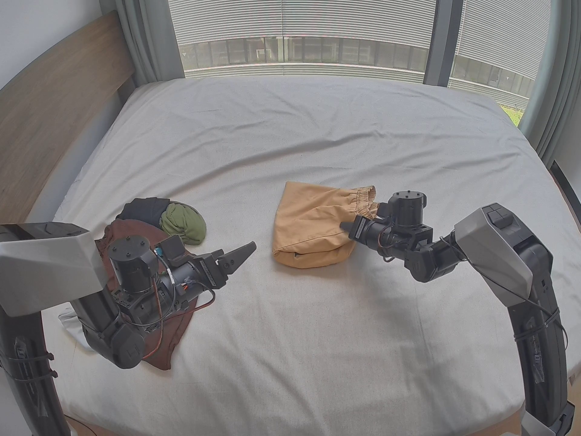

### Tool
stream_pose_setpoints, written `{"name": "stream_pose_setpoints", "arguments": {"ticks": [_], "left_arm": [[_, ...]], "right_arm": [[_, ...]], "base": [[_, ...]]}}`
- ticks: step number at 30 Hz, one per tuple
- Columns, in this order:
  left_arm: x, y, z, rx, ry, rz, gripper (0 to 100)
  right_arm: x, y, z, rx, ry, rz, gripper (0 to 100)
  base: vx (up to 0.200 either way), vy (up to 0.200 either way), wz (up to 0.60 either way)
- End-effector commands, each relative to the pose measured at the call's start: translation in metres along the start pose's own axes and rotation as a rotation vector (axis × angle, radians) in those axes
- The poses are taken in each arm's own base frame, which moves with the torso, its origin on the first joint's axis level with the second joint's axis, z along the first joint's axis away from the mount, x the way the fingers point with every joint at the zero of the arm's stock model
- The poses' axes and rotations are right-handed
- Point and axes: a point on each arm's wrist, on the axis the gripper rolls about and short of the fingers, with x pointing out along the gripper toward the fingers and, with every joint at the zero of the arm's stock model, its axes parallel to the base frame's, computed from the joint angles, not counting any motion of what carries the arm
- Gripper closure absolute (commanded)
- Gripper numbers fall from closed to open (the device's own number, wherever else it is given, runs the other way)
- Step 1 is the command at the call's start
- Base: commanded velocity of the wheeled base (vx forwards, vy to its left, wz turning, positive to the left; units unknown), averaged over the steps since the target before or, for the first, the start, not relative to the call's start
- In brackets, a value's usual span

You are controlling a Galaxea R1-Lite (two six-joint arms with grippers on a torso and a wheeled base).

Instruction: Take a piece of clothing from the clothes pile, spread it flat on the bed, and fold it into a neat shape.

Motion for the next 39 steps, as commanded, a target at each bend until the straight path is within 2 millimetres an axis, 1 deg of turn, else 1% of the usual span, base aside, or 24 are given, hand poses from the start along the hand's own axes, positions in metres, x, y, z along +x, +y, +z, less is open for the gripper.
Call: {"name": "stream_pose_setpoints", "arguments": {"ticks": [1, 4, 6, 23, 24, 27, 30, 32, 34, 35, 36, 39], "left_arm": [[0.0, -0.001, 0.0, 0.001, -0.001, -0.003, 0], [0.0, 0.0, 0.0, 0.0, 0.0, 0.0, 0], [0.001, 0.0, 0.0, 0.0, -0.001, 0.0, 0], [0.001, -0.001, 0.001, 0.002, -0.004, -0.004, 0], [0.001, 0.0, 0.001, 0.002, -0.005, -0.003, 0], [0.002, 0.0, 0.001, 0.002, -0.006, -0.003, 0], [0.002, 0.0, 0.002, 0.003, -0.007, -0.004, 0], [0.001, 0.0, 0.002, 0.003, -0.009, -0.004, 0], [0.001, 0.0, 0.002, 0.003, -0.009, -0.004, 0], [0.001, 0.0, 0.002, 0.002, -0.008, -0.003, 0], [0.001, 0.0, 0.002, 0.002, -0.009, -0.002, 0], [0.001, -0.001, 0.003, 0.004, -0.013, -0.004, 0]], "right_arm": [[-0.007, -0.007, -0.013, 0.007, 0.015, -0.025, 100], [-0.001, -0.015, -0.025, 0.008, 0.02, -0.031, 100], [0.0, -0.016, -0.026, 0.006, 0.021, -0.03, 100], [-0.001, -0.016, -0.027, 0.004, 0.024, -0.03, 100], [-0.001, -0.016, -0.027, 0.003, 0.022, -0.028, 0], [-0.001, -0.014, -0.027, 0.0, 0.013, -0.023, 0], [-0.006, -0.016, -0.03, 0.0, 0.03, -0.048, 0], [-0.023, -0.02, -0.027, -0.009, 0.059, -0.087, 0], [-0.028, -0.024, -0.025, -0.009, 0.065, -0.104, 0], [-0.038, -0.031, -0.018, -0.01, 0.052, -0.132, 0], [-0.045, -0.032, -0.009, -0.008, 0.029, -0.152, 0], [-0.061, -0.038, 0.011, -0.004, -0.035, -0.207, 0]], "base": [[0.0, 0.0, 0.0], [0.0, 0.0, 0.0], [0.0, 0.0, 0.0], [0.0, 0.0, 0.0], [0.0, 0.0, 0.0], [0.0, 0.0, 0.0], [0.0, 0.0, 0.0], [0.0, 0.0, 0.0], [0.0, 0.0, 0.0], [0.0, 0.0, 0.0], [0.0, 0.0, 0.0], [0.0, 0.0, 0.0]]}}
